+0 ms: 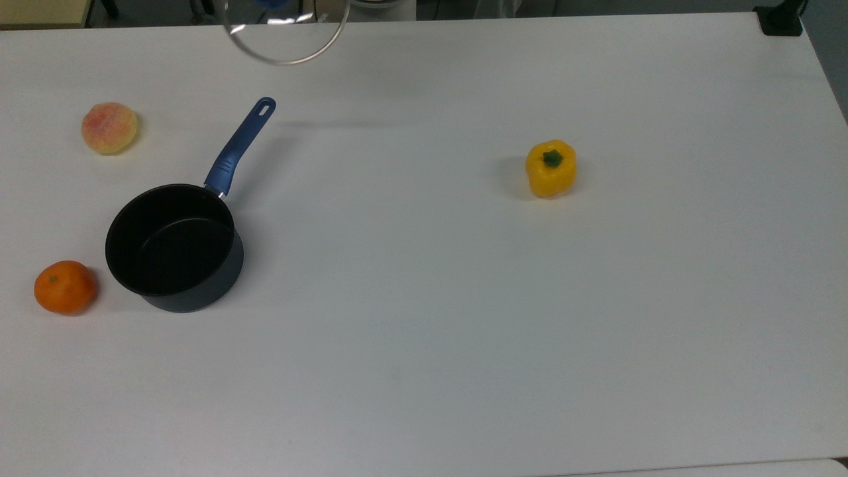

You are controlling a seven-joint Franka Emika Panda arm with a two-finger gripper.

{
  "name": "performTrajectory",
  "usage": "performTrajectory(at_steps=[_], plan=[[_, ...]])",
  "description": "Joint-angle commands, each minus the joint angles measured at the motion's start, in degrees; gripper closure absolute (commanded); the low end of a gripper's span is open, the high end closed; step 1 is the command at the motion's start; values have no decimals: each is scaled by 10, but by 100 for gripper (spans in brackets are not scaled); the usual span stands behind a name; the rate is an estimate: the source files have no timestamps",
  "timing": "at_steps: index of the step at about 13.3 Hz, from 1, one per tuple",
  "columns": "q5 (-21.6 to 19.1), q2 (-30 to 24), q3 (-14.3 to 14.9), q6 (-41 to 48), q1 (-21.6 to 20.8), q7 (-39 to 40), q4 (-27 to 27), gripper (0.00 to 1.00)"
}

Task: Open lid
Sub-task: 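Lift the glass lid off the saucepan and carry it aside, then lower the lid onto the table and open the gripper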

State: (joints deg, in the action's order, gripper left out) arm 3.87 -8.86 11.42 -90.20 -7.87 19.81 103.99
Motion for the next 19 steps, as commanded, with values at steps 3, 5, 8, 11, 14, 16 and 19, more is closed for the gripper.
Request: performTrajectory(at_steps=[3,5,8,11,14,16,19], plan=[[-11,-66,-60,-28,-42,-3,163,84],[-10,-63,-86,-104,-39,-48,225,83],[0,-53,-119,-225,-36,-111,303,83],[1,-25,-119,-324,-24,-116,328,83],[20,23,-121,-387,-20,-130,327,83],[34,39,-121,-432,-15,-139,327,83],[45,68,-131,-446,-15,-161,326,81]])
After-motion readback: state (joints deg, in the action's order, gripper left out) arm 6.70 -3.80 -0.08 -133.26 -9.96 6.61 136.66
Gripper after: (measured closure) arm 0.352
